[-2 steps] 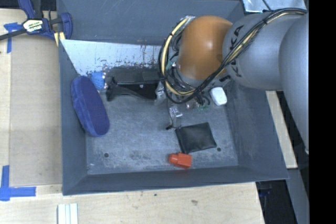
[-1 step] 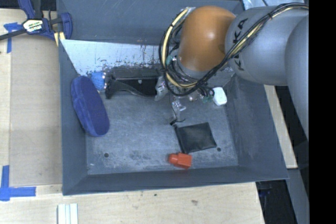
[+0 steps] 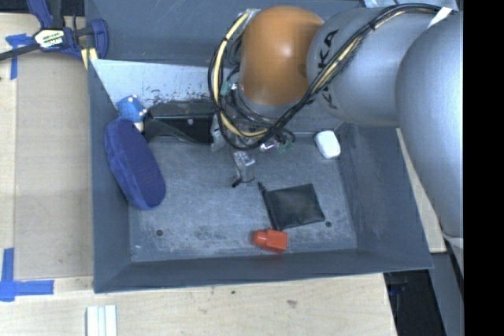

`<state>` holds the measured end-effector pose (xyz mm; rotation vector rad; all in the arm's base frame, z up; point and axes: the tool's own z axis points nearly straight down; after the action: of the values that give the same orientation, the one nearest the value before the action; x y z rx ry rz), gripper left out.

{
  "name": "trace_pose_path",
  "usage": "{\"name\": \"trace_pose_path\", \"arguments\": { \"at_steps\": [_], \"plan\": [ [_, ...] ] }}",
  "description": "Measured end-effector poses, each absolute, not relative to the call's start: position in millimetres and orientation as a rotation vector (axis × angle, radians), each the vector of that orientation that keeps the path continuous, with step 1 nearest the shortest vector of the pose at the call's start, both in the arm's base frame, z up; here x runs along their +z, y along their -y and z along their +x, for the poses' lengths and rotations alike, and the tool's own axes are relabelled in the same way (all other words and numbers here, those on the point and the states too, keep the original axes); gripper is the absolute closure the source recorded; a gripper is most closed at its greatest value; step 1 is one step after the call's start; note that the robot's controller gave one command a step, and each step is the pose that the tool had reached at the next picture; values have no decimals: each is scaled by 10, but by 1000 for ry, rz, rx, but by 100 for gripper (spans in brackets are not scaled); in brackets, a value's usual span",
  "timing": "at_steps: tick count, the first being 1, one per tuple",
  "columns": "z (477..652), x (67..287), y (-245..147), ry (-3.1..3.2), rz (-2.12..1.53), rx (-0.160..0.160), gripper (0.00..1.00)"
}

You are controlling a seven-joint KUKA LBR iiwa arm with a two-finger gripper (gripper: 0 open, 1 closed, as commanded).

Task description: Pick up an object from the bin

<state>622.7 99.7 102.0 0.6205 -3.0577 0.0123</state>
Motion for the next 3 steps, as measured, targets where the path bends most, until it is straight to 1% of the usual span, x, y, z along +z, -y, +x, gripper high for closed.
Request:
{"name": "trace_pose_path", "arguments": {
  "at_steps": [1,2,3],
  "plan": [
    [6276,1075,-1032,3081,622,-1,100],
    [5968,1414,-622,2934,1131,4,100],
    [5963,1400,-643,2932,1131,-1,0]
  ]
}}
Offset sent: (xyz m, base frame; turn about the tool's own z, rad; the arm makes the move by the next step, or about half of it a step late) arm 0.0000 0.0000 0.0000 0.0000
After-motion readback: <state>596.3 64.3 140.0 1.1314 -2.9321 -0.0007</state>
